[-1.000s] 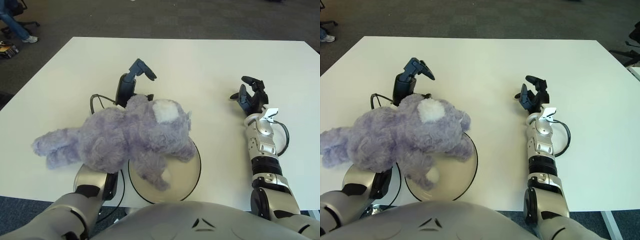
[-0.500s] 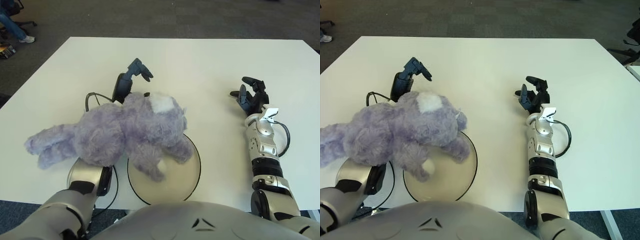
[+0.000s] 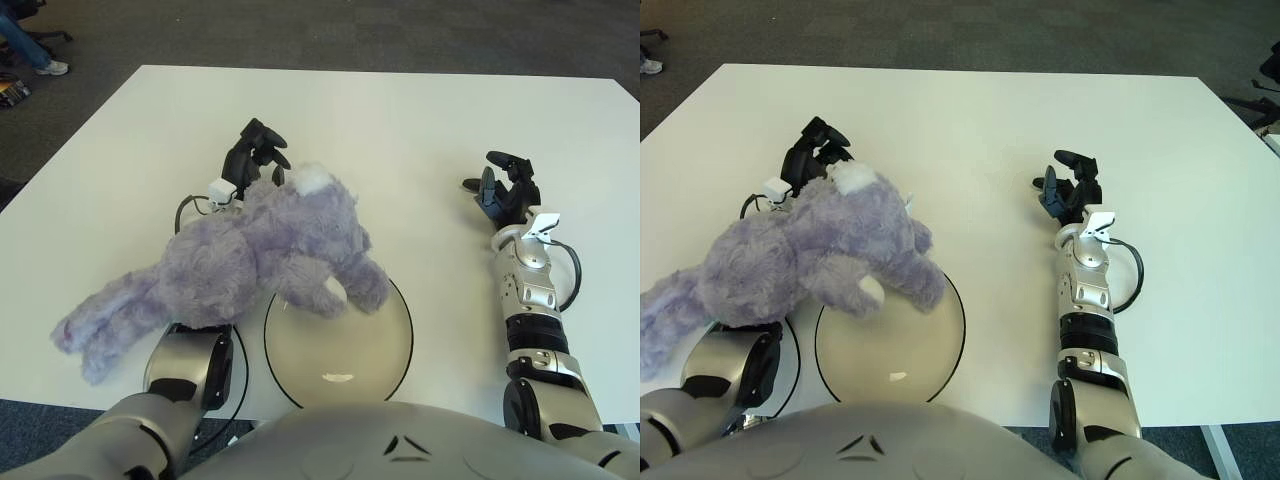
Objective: Put the doll into the plate.
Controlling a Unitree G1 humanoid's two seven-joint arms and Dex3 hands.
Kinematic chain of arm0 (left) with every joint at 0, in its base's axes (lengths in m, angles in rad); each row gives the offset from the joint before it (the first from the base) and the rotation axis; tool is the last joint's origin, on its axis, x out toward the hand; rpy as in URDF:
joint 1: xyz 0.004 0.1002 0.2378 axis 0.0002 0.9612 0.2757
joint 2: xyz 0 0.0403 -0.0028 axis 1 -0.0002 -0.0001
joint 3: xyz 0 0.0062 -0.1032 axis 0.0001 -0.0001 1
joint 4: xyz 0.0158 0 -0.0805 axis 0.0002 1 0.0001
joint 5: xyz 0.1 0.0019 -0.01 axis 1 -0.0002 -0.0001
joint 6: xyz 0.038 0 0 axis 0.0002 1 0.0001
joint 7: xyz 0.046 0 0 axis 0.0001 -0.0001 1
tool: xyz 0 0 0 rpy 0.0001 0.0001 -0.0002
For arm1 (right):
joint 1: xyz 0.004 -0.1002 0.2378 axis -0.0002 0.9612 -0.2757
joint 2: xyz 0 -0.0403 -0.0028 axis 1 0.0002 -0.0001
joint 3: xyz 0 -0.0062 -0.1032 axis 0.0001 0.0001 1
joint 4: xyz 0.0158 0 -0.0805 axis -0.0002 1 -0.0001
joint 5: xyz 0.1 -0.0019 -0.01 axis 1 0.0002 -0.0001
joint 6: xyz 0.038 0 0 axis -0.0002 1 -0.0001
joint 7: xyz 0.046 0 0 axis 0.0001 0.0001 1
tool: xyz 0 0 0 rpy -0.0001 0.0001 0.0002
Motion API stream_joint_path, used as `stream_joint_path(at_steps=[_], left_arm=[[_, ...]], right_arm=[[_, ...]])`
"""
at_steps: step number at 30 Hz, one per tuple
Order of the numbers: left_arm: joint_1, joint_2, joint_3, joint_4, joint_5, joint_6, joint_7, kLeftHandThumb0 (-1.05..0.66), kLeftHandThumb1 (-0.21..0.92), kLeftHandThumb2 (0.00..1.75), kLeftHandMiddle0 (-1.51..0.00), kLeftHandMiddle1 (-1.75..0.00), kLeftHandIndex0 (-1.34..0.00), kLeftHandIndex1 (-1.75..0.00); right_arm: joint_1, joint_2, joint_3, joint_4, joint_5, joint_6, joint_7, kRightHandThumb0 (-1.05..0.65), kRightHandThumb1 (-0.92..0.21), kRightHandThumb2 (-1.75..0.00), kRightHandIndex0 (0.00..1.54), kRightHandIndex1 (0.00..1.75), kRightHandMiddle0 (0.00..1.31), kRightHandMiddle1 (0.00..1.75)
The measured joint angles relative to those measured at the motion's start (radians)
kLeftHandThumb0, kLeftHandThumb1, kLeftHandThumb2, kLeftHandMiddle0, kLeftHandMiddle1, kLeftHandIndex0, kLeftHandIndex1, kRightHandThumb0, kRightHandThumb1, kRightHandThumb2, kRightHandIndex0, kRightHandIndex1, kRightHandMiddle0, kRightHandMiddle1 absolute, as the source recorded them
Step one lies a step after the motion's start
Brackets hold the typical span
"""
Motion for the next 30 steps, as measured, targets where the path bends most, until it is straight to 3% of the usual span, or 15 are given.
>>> stream_joint_path(at_steps=[4, 7, 14, 18, 23, 28, 30], left_arm=[[0.067, -0.017, 0.001, -0.114, -0.008, 0.144, 0.020, -0.01, 0.28, 1.36, -0.52, -1.75, -0.51, -1.75], [0.097, -0.025, 0.001, -0.161, 0.010, 0.143, 0.041, -0.01, 0.29, 1.36, -0.52, -1.75, -0.51, -1.75], [0.109, -0.032, 0.001, -0.168, 0.030, -0.059, 0.034, -0.01, 0.29, 1.36, -0.52, -1.75, -0.51, -1.75], [0.107, -0.032, -0.001, -0.160, 0.031, -0.201, 0.015, -0.01, 0.26, 1.38, -0.65, -1.75, -0.45, -1.70], [0.104, -0.029, -0.010, -0.156, 0.045, -0.342, -0.001, -0.01, 0.26, 1.39, -0.69, -1.75, -0.42, -1.69], [0.101, -0.030, -0.014, -0.157, 0.082, -0.461, -0.001, -0.01, 0.26, 1.36, -0.69, -1.75, -0.46, -1.63], [0.100, -0.031, -0.014, -0.158, 0.092, -0.501, 0.000, -0.01, 0.26, 1.35, -0.69, -1.75, -0.50, -1.57]], right_arm=[[0.007, 0.002, 0.003, -0.006, -0.001, 0.023, -0.002, -0.53, -0.76, -0.76, 0.38, 1.21, 0.00, 1.24], [0.008, 0.002, 0.003, -0.009, -0.001, 0.033, -0.006, -0.53, -0.76, -0.77, 0.39, 1.26, 0.00, 1.23], [0.009, 0.003, 0.005, -0.025, -0.001, 0.055, -0.011, -0.52, -0.75, -0.77, 0.38, 1.30, 0.00, 1.17], [0.010, 0.004, 0.006, -0.035, -0.001, 0.067, -0.013, -0.52, -0.75, -0.78, 0.35, 1.23, 0.00, 1.16], [0.011, 0.008, 0.007, -0.045, -0.002, 0.075, -0.023, -0.51, -0.74, -0.79, 0.38, 1.33, 0.00, 1.20], [0.011, 0.013, 0.009, -0.052, -0.005, 0.086, -0.031, -0.52, -0.75, -0.79, 0.40, 1.40, 0.00, 1.15], [0.015, 0.014, 0.010, -0.060, -0.008, 0.093, -0.036, -0.53, -0.77, -0.78, 0.39, 1.33, 0.00, 1.11]])
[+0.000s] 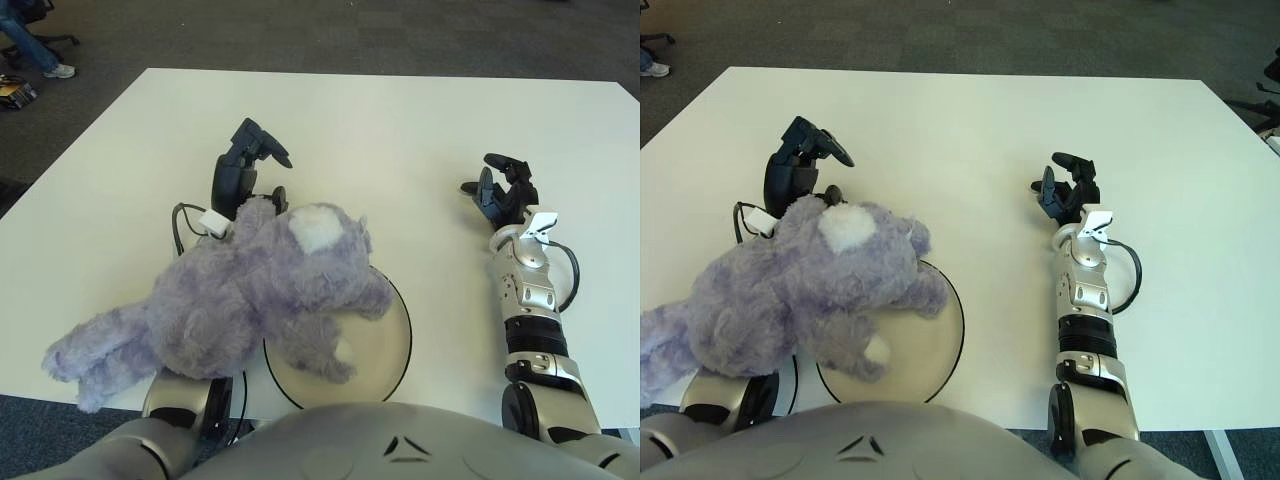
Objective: Put the doll into the plate.
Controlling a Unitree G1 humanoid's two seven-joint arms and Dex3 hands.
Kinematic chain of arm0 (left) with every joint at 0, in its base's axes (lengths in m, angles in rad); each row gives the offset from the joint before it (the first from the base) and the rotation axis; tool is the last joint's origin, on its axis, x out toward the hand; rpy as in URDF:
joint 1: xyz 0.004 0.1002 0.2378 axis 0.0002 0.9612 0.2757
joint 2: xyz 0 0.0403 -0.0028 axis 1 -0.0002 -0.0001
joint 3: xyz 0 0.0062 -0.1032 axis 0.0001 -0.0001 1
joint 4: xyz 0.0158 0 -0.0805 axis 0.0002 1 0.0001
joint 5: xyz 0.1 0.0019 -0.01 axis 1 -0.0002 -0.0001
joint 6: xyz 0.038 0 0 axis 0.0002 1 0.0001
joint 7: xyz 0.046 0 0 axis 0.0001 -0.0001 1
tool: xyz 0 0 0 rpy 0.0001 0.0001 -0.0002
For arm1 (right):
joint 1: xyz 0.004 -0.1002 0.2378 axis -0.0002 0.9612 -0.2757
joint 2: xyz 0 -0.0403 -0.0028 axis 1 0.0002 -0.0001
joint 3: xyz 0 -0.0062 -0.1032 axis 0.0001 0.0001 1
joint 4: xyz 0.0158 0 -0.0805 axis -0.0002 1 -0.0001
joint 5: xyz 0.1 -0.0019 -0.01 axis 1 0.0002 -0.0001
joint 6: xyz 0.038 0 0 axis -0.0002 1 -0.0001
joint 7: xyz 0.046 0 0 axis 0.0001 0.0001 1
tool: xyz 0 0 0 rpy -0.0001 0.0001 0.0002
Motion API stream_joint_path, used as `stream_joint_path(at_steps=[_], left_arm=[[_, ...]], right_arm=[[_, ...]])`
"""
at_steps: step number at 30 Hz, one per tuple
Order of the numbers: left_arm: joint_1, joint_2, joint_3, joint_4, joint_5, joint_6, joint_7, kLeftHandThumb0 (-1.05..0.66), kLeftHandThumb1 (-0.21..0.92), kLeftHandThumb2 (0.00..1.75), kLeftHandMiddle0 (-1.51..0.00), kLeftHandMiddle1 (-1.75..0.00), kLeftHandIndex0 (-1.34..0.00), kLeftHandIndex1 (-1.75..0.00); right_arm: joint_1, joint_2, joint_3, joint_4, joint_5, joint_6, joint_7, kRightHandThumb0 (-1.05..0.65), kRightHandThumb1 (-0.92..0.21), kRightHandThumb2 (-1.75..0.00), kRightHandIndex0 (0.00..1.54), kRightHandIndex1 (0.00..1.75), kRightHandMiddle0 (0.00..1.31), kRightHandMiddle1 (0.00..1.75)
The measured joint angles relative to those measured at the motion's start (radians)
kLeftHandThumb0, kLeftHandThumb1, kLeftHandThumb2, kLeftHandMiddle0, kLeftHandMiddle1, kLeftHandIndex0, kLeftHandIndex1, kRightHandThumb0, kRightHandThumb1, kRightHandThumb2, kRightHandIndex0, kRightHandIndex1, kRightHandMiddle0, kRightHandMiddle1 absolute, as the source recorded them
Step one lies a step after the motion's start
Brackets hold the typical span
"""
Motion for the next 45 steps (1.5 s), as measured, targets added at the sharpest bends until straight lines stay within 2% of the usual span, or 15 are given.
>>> stream_joint_path(at_steps=[3, 6, 22, 26, 31, 37, 40, 41, 43, 45], left_arm=[[-0.002, 0.000, 0.001, 0.003, 0.016, -0.051, 0.003, -0.01, 0.29, 1.34, -0.57, -1.75, -0.50, -1.69], [-0.004, -0.001, 0.004, 0.012, 0.033, -0.095, 0.009, -0.01, 0.31, 1.33, -0.52, -1.75, -0.49, -1.73], [-0.048, 0.005, 0.034, 0.070, 0.121, -0.272, 0.049, -0.01, 0.35, 1.29, -0.48, -1.75, -0.47, -1.74], [-0.085, 0.047, 0.042, 0.146, 0.119, -0.320, 0.049, -0.01, 0.36, 1.28, -0.47, -1.75, -0.46, -1.74], [-0.096, 0.103, 0.059, 0.182, 0.134, -0.323, 0.051, -0.01, 0.36, 1.27, -0.47, -1.75, -0.46, -1.74], [-0.119, 0.107, 0.066, 0.105, 0.182, -0.288, 0.064, -0.01, 0.34, 1.30, -0.48, -1.75, -0.47, -1.74], [-0.165, 0.128, 0.057, 0.071, 0.230, -0.252, 0.064, -0.01, 0.12, 1.53, -0.73, -1.75, -0.58, -1.68], [-0.189, 0.157, 0.040, 0.064, 0.252, -0.229, 0.044, -0.01, 0.10, 1.55, -0.76, -1.75, -0.59, -1.68], [-0.224, 0.195, 0.015, 0.064, 0.283, -0.219, 0.019, -0.01, 0.19, 1.46, -0.63, -1.75, -0.56, -1.71], [-0.241, 0.200, 0.014, 0.070, 0.266, -0.254, 0.037, -0.01, 0.23, 1.42, -0.59, -1.75, -0.55, -1.73]], right_arm=[[0.008, 0.003, 0.007, -0.018, -0.007, 0.012, -0.011, -0.54, -0.78, -0.77, 0.38, 1.29, 0.00, 1.10], [0.013, 0.006, 0.014, -0.028, -0.019, 0.018, -0.020, -0.53, -0.78, -0.76, 0.38, 1.32, 0.00, 1.11], [0.015, 0.010, 0.026, -0.051, -0.032, 0.045, -0.037, -0.53, -0.77, -0.76, 0.37, 1.38, 0.00, 1.16], [0.012, 0.013, 0.028, -0.051, -0.031, 0.046, -0.036, -0.54, -0.77, -0.76, 0.34, 1.29, 0.00, 1.17], [0.012, 0.016, 0.025, -0.051, -0.030, 0.045, -0.035, -0.54, -0.77, -0.76, 0.32, 1.19, 0.00, 1.14], [0.012, 0.015, 0.022, -0.050, -0.030, 0.045, -0.037, -0.52, -0.77, -0.76, 0.36, 1.17, 0.00, 1.13], [0.004, 0.015, 0.022, -0.038, -0.030, 0.043, -0.036, -0.52, -0.77, -0.76, 0.39, 1.22, 0.00, 1.14], [0.000, 0.015, 0.023, -0.031, -0.030, 0.041, -0.035, -0.52, -0.77, -0.76, 0.39, 1.22, 0.00, 1.14], [-0.009, 0.016, 0.025, -0.022, -0.030, 0.039, -0.034, -0.52, -0.77, -0.76, 0.40, 1.23, 0.00, 1.14], [-0.011, 0.016, 0.026, -0.017, -0.030, 0.035, -0.029, -0.52, -0.77, -0.76, 0.39, 1.23, 0.00, 1.15]])
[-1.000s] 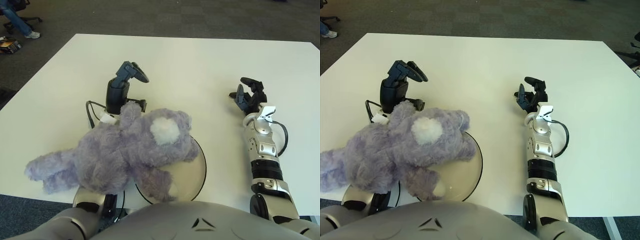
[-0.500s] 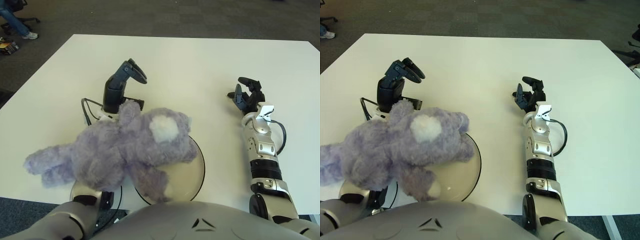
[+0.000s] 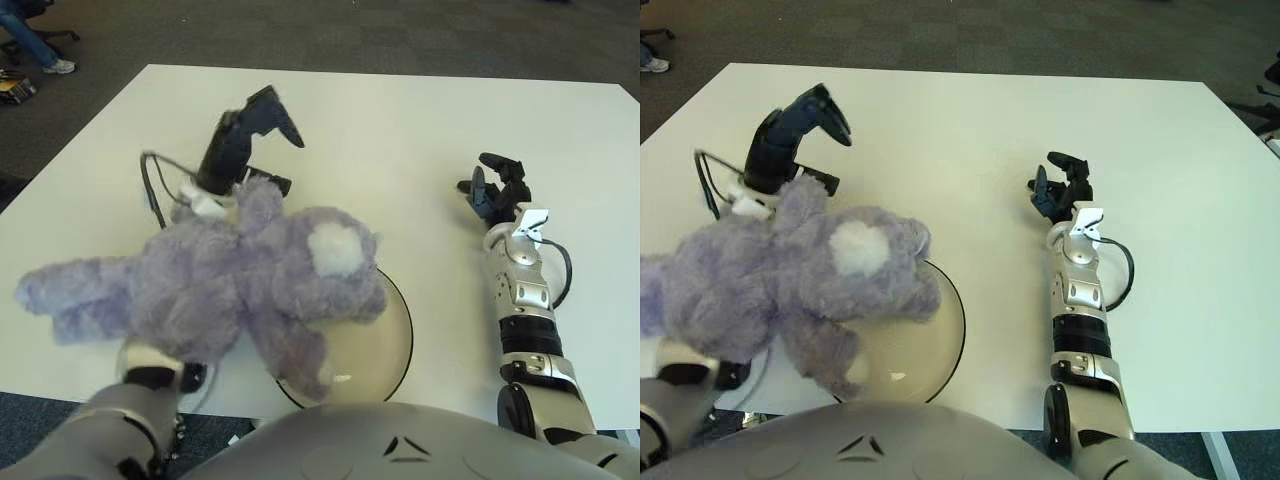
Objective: Put the doll into the plate.
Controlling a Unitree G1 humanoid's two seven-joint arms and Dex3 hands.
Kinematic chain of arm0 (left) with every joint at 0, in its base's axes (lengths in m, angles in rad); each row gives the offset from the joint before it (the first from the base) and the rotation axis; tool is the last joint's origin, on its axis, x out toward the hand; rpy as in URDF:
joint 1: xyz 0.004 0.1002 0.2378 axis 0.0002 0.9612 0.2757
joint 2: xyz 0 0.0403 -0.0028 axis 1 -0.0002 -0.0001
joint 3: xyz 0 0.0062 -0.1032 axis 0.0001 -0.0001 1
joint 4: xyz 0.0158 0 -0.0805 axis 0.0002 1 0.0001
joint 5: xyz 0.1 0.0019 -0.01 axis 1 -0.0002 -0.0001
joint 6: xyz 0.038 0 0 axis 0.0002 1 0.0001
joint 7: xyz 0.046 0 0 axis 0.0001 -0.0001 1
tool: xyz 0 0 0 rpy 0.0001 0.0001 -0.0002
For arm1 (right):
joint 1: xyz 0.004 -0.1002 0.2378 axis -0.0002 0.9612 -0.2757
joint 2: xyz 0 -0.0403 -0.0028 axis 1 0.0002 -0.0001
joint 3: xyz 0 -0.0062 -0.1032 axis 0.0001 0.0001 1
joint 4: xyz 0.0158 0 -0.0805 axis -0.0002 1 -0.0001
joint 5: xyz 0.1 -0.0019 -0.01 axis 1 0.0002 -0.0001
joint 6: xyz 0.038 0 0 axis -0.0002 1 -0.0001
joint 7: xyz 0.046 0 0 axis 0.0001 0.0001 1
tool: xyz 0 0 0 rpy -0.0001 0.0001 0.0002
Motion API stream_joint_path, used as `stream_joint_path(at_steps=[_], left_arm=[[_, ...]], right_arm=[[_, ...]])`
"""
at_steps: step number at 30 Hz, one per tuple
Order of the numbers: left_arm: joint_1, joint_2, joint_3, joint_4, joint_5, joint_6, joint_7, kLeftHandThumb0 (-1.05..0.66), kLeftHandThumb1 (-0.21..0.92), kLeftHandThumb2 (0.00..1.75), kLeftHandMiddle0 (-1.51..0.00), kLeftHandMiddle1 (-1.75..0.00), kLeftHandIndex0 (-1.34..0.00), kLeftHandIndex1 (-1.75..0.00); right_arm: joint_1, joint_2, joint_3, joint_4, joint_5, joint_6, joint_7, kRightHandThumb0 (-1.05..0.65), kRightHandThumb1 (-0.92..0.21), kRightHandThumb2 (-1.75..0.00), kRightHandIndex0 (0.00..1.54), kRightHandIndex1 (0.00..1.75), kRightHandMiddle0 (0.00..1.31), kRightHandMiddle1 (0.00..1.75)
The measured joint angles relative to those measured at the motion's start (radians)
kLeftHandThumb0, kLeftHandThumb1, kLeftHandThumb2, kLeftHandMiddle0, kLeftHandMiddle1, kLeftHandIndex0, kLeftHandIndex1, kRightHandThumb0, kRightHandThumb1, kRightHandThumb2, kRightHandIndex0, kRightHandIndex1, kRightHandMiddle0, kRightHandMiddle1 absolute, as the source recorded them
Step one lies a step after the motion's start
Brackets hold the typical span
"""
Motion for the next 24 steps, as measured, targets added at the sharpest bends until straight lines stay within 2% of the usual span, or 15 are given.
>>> stream_joint_path(at_steps=[5, 24], left_arm=[[0.004, -0.028, -0.028, 0.010, -0.076, -0.031, 0.028, 0.00, 0.26, 1.38, -0.54, -1.75, -0.53, -1.74], [0.004, 0.009, -0.057, 0.044, -0.140, -0.033, 0.028, 0.00, 0.27, 1.37, -0.53, -1.75, -0.53, -1.74]], right_arm=[[-0.003, -0.002, -0.003, 0.011, 0.000, -0.008, 0.002, -0.51, -0.76, -0.77, 0.37, 1.14, 0.00, 1.17], [-0.014, 0.000, 0.001, 0.030, -0.002, -0.019, -0.006, -0.51, -0.75, -0.78, 0.38, 1.11, 0.00, 1.18]])
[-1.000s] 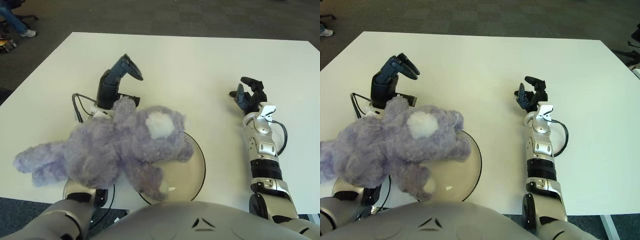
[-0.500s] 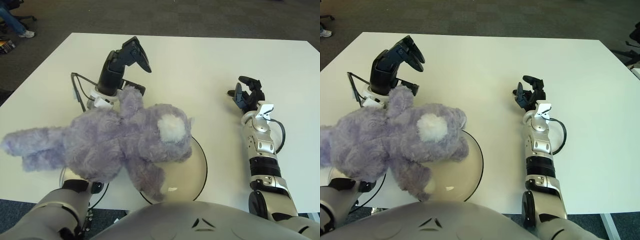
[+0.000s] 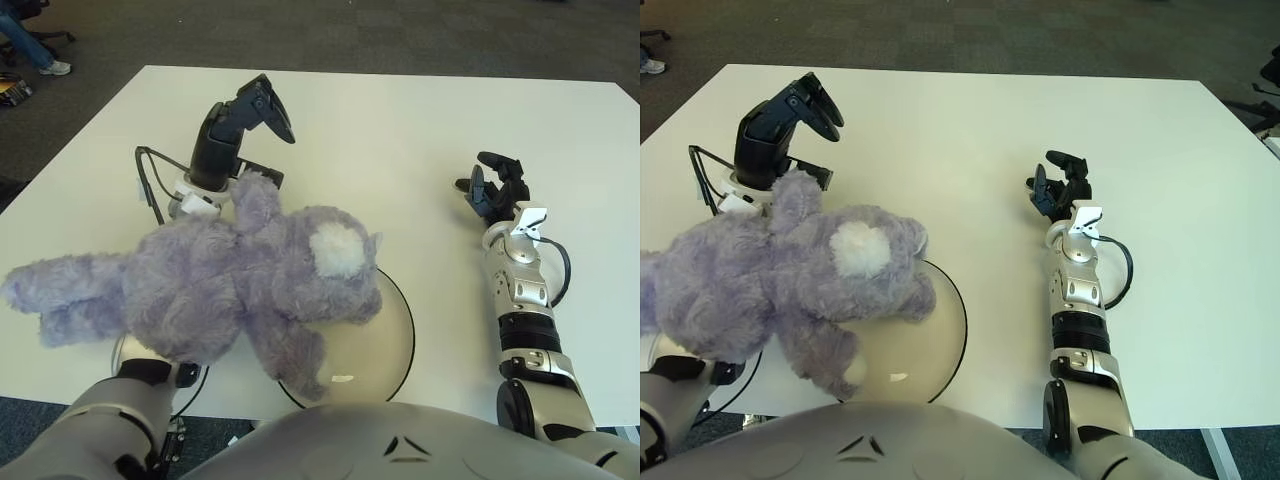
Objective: Put the doll into the plate.
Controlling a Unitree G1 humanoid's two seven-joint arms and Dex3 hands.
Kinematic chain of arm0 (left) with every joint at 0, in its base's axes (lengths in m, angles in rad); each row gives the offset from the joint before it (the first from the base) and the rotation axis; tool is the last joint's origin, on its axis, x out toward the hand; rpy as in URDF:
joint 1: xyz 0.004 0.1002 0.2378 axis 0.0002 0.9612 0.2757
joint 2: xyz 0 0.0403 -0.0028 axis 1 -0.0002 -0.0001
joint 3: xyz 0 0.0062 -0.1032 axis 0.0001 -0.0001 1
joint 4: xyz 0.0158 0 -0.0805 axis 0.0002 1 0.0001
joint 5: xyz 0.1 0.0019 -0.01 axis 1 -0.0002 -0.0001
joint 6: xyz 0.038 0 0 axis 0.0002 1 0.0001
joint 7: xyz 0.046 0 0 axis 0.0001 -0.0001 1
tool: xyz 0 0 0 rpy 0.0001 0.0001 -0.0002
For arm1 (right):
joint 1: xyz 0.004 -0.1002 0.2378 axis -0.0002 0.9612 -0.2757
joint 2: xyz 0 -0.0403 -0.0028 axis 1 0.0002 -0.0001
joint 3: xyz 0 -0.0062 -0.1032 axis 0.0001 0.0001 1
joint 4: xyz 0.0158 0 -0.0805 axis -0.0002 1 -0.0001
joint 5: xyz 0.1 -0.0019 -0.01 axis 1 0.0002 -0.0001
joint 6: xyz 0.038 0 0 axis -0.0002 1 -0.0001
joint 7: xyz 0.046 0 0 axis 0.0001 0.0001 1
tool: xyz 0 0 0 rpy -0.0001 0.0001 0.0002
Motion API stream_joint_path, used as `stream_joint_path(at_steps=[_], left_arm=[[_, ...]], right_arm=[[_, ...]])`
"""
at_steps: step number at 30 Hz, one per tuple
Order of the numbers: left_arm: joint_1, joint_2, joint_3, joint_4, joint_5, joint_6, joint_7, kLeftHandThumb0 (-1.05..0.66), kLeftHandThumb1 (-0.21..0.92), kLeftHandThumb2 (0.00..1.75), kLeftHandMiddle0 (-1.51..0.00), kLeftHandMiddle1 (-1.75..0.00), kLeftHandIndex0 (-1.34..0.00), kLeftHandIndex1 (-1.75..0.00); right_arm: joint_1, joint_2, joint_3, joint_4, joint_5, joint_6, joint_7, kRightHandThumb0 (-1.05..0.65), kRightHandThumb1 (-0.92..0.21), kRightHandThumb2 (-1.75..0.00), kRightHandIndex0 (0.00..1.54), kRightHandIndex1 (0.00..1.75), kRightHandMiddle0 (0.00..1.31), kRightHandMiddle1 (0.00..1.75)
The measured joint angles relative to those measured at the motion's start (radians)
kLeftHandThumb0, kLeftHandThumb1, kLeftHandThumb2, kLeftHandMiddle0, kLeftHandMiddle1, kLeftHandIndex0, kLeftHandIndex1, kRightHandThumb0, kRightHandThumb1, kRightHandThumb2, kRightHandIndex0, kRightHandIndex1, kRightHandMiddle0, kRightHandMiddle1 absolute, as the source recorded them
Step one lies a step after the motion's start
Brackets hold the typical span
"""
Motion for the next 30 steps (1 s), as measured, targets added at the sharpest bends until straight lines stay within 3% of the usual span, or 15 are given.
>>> stream_joint_path(at_steps=[30], left_arm=[[-0.007, 0.020, -0.010, 0.041, -0.033, -0.013, -0.010, 0.00, 0.27, 1.37, -0.53, -1.75, -0.53, -1.74]], right_arm=[[-0.014, 0.008, 0.009, 0.013, -0.007, -0.002, -0.019, -0.51, -0.75, -0.78, 0.38, 1.11, 0.00, 1.18]])
